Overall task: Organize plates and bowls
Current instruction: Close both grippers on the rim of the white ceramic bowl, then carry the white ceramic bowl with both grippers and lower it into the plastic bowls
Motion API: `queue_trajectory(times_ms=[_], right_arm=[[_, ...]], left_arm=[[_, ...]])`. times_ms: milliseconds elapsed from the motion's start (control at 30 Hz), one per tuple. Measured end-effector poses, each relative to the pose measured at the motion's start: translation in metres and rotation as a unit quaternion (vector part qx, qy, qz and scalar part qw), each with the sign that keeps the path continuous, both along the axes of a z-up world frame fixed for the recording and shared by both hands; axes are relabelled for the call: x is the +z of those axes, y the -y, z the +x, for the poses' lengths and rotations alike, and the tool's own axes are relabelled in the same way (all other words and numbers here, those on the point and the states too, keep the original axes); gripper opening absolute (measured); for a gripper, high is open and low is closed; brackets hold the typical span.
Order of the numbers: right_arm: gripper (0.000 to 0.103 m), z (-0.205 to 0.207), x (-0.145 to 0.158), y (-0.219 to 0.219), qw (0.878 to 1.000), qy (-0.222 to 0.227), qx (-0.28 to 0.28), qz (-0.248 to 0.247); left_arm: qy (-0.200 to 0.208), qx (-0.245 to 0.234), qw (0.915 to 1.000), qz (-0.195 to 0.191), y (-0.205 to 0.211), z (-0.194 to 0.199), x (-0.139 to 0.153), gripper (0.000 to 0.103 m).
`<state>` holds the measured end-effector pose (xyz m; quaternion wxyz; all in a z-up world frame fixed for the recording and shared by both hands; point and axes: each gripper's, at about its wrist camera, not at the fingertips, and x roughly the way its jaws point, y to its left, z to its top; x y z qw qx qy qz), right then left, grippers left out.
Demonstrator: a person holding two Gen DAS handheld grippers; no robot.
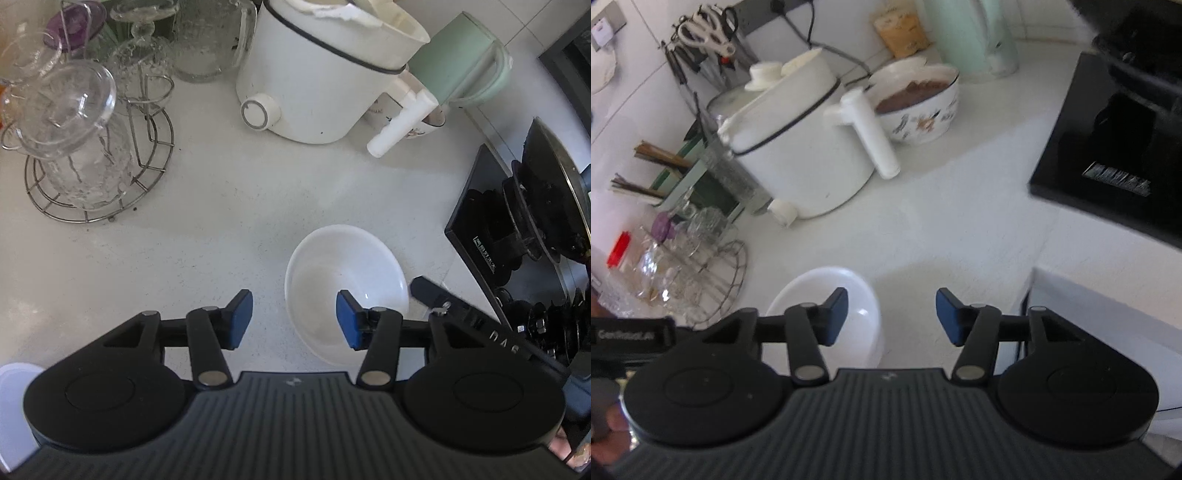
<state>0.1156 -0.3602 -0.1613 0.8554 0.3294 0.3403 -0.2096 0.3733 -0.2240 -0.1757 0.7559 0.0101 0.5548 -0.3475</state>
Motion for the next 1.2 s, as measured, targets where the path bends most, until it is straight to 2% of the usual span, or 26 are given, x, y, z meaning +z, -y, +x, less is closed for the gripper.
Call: queue_trajectory(times_ms=[133,200,300,367,467,600,667,833,1000,1200], right_arm=[[0.055,0.014,-0.006,-0.006,1.0,-0.012,0.024,-0.01],[0.054,0.02,-0.009,-0.007,0.999,-0.02,0.03,-0.012],[0.047,0.024,-0.012,-0.009,0.999,-0.033,0.033,-0.004],[0.042,0.025,-0.015,-0.012,0.999,-0.033,0.039,0.01],[0.036,0.028,-0.018,-0.016,0.998,-0.04,0.049,0.006],[0.024,0.03,-0.021,-0.016,0.998,-0.047,0.046,0.007],[0.021,0.029,-0.021,-0.014,0.998,-0.051,0.039,0.008],[0.021,0.026,-0.021,-0.012,0.998,-0.051,0.032,0.013],[0.021,0.022,-0.016,-0.008,0.998,-0.05,0.024,0.02],[0.021,0.019,-0.006,-0.011,0.997,-0.058,0.017,0.04]], left_arm=[[-0.008,-0.005,0.9999,0.008,0.009,0.006,-0.013,0.055],[-0.011,0.015,0.9997,0.019,0.01,0.008,-0.016,0.054],[-0.036,0.042,0.9984,0.002,0.007,0.013,-0.019,0.052],[-0.026,0.042,0.9987,0.008,0.008,0.012,-0.018,0.05],[-0.031,0.037,0.9988,0.012,0.011,0.013,-0.02,0.041],[-0.026,0.023,0.9991,0.026,0.016,0.009,-0.021,0.015],[-0.027,0.026,0.999,0.026,0.017,0.008,-0.021,0.012],[-0.036,0.028,0.9985,0.03,0.02,0.007,-0.021,0.011],[-0.06,0.04,0.9974,0.011,0.016,0.008,-0.019,0.011],[-0.048,0.039,0.998,0.01,0.018,0.004,-0.004,0.012]])
